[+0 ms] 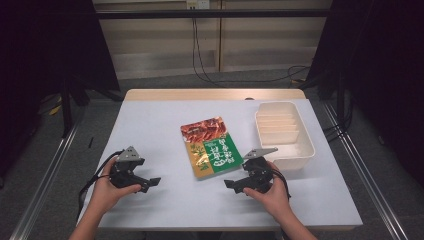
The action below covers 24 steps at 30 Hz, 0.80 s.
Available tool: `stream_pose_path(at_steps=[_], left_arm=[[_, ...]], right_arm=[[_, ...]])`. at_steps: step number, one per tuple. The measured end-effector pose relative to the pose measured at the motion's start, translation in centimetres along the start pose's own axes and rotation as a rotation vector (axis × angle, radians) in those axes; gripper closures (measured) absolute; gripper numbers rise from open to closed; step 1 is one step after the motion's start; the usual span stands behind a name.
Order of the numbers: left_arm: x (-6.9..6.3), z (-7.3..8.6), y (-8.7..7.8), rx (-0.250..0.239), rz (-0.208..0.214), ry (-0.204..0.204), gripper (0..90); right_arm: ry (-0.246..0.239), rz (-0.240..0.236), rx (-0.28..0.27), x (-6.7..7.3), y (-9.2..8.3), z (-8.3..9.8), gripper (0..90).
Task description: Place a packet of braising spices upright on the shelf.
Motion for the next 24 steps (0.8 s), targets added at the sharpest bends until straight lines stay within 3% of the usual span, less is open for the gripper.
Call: stream_pose_path(at_steps=[3, 12, 18, 24], left_arm=[[-0.2, -0.9, -0.3, -0.055, 0.007, -0.015, 3.7], [-0.2, -0.6, -0.3, -0.049, -0.001, -0.018, 3.8], [-0.1, -0.7, -0.4, -0.053, -0.01, -0.019, 3.8], [-0.3, -0.9, -0.5, -0.054, -0.017, -0.009, 3.8]], right_arm=[[0.0, 0.0, 0.01, 0.2, 0.2, 0.0, 4.5], [0.019, 0.006, 0.016, 0.4, 0.2, 0.3, 7.0], [0.014, -0.002, 0.033, 0.7, 0.4, 0.3, 13.9], [0.039, -0.016, 0.056, 1.3, 0.9, 0.4, 19.2]])
Point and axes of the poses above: each handheld gripper's, and its own axes: y roughly forward along the jaws, z roughly out of its underside, x roughly to its left, the point moved 10 cm from there along y, roughly forward along the jaws, and after that the axes turned 14 degrees about z, right-handed, at the moved point
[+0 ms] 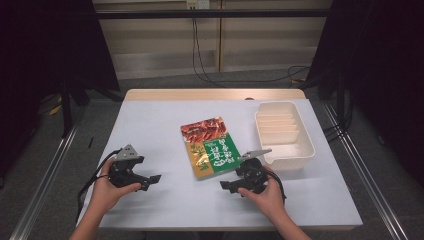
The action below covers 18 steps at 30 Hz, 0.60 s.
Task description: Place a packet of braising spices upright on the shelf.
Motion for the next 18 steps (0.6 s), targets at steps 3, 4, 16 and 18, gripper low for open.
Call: stream_pose_path(at_steps=[3, 4, 16, 18], left_arm=[[-0.1, 0.0, 0.0, 0.0, -0.001, -0.004, 3.9], [0.0, 0.0, 0.0, 0.009, -0.009, 0.003, 4.0], [0.0, -0.1, 0.2, 0.004, -0.017, 0.011, 4.2], [0.1, 0.0, 0.2, 0.016, -0.027, 0.017, 4.2]], right_arm=[[0.004, 0.003, 0.007, 0.0, 0.3, -0.1, 19.3], [0.012, 0.007, 0.001, 0.1, 0.5, -0.3, 19.5], [0.123, -0.005, -0.012, 0.1, 1.9, -2.1, 14.9], [0.13, -0.006, -0.011, 0.1, 2.0, -2.2, 14.1]])
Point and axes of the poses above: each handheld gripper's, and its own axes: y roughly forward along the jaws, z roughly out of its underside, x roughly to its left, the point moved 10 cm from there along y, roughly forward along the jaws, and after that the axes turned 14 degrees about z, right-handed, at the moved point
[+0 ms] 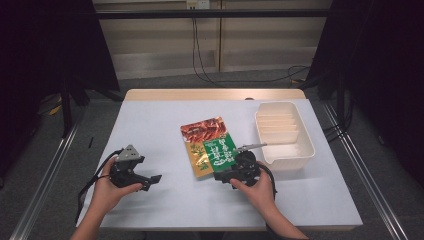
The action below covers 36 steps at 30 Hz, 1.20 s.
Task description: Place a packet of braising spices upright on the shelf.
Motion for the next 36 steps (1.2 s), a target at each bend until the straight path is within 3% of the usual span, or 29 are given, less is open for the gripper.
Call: stream_pose_path(at_steps=[3, 26, 30, 31, 36], left_arm=[[0.0, 0.1, 0.0, 0.016, -0.001, 0.003, 4.3], [0.2, 0.3, 0.1, 0.02, -0.018, -0.007, 4.3], [0.4, 0.3, 0.1, 0.024, -0.026, 0.005, 4.3], [0.3, 0.2, 0.2, 0.018, -0.022, 0.004, 4.3], [0.3, 0.3, 0.1, 0.022, -0.021, -0.008, 4.3]], right_arm=[[0.037, 0.009, 0.001, -0.1, 0.4, -0.5, 12.2], [0.095, 0.061, 0.037, -0.8, 1.0, -1.5, 19.5], [0.103, 0.06, 0.037, -0.7, 1.0, -1.6, 19.8], [0.122, 0.05, 0.035, -0.7, 1.0, -1.7, 21.9], [0.129, 0.045, 0.042, -0.7, 1.0, -1.7, 22.3]])
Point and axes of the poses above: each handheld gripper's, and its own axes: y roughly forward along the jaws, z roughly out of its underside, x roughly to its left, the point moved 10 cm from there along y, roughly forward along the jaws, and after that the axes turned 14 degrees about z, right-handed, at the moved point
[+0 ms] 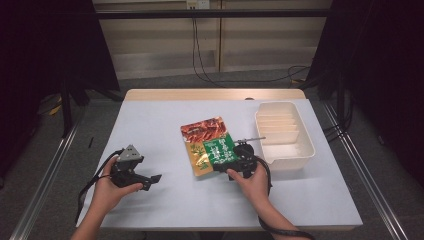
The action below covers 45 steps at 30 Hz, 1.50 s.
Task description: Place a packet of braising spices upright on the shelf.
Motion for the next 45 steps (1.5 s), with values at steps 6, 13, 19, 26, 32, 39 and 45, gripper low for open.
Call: stream_pose_path(at_steps=[6, 13, 19, 26, 32, 39, 45], left_arm=[[0.0, -0.1, 0.1, -0.006, 0.0, 0.008, 4.3], [0.1, 0.0, -0.1, -0.003, -0.005, -0.005, 4.3], [0.2, -0.1, -0.2, -0.009, -0.009, -0.007, 4.3], [0.3, -0.3, -0.2, -0.03, -0.018, -0.005, 4.3], [0.3, -0.4, -0.5, -0.028, -0.03, -0.007, 4.3], [0.4, -0.5, -0.5, -0.025, -0.034, 0.0, 4.3], [0.4, -0.5, -0.6, -0.03, -0.034, -0.006, 4.3]], right_arm=[[-0.007, 0.021, -0.006, 0.0, 0.2, -0.2, 28.3], [-0.011, 0.042, -0.012, 0.0, 0.5, -0.5, 52.3], [0.008, 0.048, 0.0, -0.3, 0.3, -1.1, 68.4], [0.006, 0.043, 0.02, -0.5, 0.0, -1.4, 81.1], [0.01, 0.03, 0.018, -0.8, -0.6, -2.0, 89.1], [-0.002, 0.034, 0.032, -1.1, -1.6, -3.3, 90.0], [-0.017, 0.032, 0.048, -1.4, -2.8, -4.5, 90.0]])
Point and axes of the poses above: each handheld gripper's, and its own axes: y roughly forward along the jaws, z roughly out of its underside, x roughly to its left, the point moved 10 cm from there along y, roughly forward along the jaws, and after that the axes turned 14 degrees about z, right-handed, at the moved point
